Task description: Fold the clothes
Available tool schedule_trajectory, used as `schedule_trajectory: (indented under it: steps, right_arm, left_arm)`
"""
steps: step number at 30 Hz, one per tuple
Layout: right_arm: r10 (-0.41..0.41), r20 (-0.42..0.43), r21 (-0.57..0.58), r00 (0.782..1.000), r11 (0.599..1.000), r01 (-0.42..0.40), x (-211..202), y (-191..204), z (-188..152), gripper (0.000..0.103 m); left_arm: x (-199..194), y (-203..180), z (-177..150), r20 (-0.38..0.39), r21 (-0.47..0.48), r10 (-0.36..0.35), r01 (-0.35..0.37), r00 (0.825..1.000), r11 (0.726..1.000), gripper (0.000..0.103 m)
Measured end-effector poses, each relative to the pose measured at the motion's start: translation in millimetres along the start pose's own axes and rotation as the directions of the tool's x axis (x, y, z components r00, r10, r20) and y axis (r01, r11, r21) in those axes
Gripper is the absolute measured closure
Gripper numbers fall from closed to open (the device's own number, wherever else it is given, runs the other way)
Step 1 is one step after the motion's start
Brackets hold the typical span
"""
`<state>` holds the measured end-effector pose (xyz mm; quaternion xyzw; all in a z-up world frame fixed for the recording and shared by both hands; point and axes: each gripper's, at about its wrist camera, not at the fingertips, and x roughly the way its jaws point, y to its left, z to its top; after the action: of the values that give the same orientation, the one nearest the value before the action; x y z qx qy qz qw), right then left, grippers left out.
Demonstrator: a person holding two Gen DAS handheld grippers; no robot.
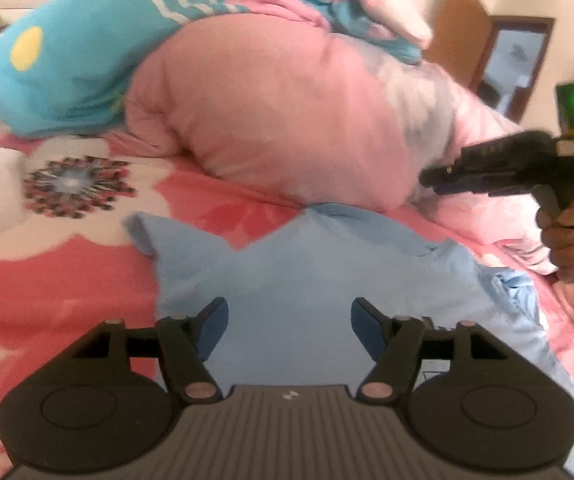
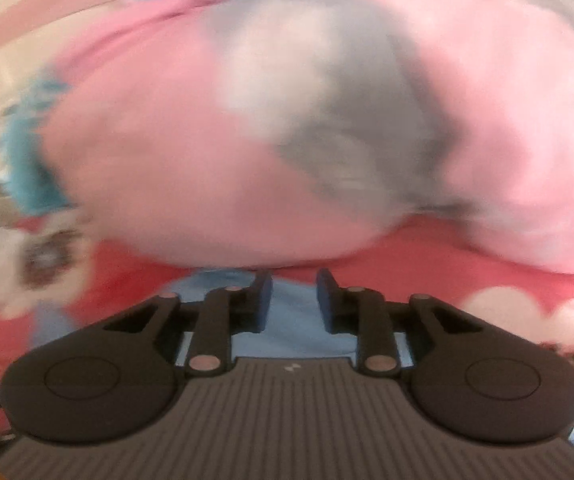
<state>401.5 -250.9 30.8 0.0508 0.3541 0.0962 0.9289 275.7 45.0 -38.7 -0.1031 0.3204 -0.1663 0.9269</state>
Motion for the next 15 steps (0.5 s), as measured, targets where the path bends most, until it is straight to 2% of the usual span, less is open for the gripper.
schedule_trajectory:
  steps: [3,6,7,8,10,15]
  right_arm:
    - [0.115,-0.047,-0.044,0.992,0.992,-0.117,4.9,45.4,2.5,0.073]
    - [0.206,-0.097,-0.096,0.974,0.972,-0.215,15.4,97.4,0.9,0.064]
    - [0.232,-0.119,-0.114,0.965,0.963,-0.245,21.1,115.5,-0.2,0.058]
    - [0.255,-0.141,-0.133,0.957,0.953,-0.274,27.1,133.4,-1.3,0.055]
    - [0.261,-0.188,-0.188,0.947,0.937,-0.295,45.5,165.6,-3.3,0.053]
    - [0.197,-0.299,-0.316,0.934,0.903,-0.291,94.7,228.8,-13.7,0.052]
  left_arm:
    - [-6.6,11.0,10.0,-0.080,-0.052,0.039,-0.043,0.996,0.998,0.034]
    - [-7.9,28.0,6.9,-0.081,-0.087,0.072,-0.079,0.994,0.993,0.034]
    - [-5.8,33.6,2.2,-0.079,-0.099,0.051,-0.059,0.996,0.993,0.034]
    - [-3.6,39.0,-2.3,-0.078,-0.111,0.032,-0.040,0.996,0.993,0.036]
    - [-0.4,45.5,-5.7,-0.084,-0.127,0.006,-0.017,0.996,0.992,0.039]
    - [6.2,63.3,-12.2,-0.096,-0.178,-0.059,0.041,0.994,0.983,0.047]
